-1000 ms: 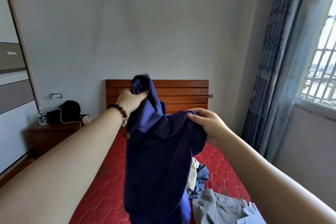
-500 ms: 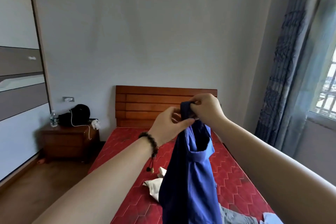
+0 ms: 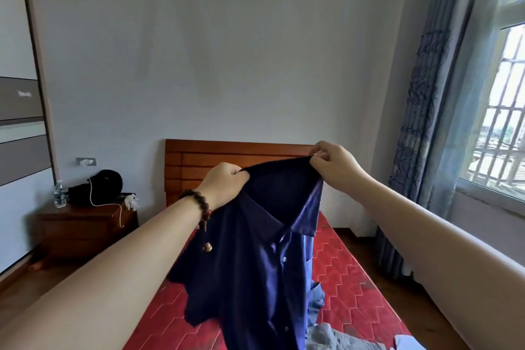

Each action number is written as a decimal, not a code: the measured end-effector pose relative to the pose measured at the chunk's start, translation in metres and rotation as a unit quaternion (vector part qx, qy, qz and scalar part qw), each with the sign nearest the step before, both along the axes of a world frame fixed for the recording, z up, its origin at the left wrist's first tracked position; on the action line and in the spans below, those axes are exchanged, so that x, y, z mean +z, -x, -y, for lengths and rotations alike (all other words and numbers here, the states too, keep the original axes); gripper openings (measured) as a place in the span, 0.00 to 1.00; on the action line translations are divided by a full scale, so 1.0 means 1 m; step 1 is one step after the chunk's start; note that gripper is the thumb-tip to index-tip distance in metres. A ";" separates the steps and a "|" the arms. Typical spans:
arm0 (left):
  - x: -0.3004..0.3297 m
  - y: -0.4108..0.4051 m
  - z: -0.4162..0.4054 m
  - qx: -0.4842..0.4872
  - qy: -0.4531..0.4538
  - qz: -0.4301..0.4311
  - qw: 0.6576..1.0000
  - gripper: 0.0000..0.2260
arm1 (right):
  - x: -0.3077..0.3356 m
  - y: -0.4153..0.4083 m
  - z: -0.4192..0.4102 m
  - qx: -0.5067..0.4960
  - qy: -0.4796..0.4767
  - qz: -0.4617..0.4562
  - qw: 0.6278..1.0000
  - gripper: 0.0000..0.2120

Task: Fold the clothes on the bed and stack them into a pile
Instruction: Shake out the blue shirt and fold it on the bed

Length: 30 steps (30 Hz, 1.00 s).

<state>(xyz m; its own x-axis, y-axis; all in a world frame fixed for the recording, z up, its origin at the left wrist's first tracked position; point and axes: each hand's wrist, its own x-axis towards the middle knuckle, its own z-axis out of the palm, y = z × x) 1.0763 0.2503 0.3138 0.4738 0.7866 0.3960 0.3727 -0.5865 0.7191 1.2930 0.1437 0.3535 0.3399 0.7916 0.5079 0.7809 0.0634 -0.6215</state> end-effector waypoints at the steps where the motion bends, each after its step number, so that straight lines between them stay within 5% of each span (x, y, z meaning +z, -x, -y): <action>1: 0.004 0.000 -0.001 -0.013 0.016 0.002 1.000 0.16 | -0.001 -0.001 0.000 0.010 0.014 -0.027 0.999 0.08; 8: 0.016 0.007 -0.002 -0.074 -0.003 -0.034 0.997 0.32 | 0.001 -0.010 0.011 0.088 0.125 -0.301 0.941 0.08; 14: 0.028 0.029 -0.014 -0.227 0.021 -0.054 0.972 0.26 | 0.003 -0.047 0.027 0.312 0.257 -0.315 0.859 0.25; 20: 0.031 0.024 -0.019 -0.132 -0.030 0.009 0.991 0.06 | -0.006 -0.046 0.026 0.273 0.175 -0.193 0.926 0.21; 24: 0.027 0.017 -0.019 -0.088 -0.020 0.081 0.993 0.02 | -0.017 -0.036 0.025 0.226 0.078 -0.214 0.947 0.11; 30: 0.024 0.014 -0.018 -0.080 0.017 0.134 0.988 0.07 | -0.016 -0.026 0.024 0.094 0.022 -0.042 0.994 0.06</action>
<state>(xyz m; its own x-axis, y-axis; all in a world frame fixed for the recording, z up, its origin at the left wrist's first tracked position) 1.0622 0.2680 0.3381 0.4740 0.7259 0.4983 0.0709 -0.5955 0.8002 1.3189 0.1194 0.3379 0.2233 0.8657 0.4480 0.7029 0.1754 -0.6893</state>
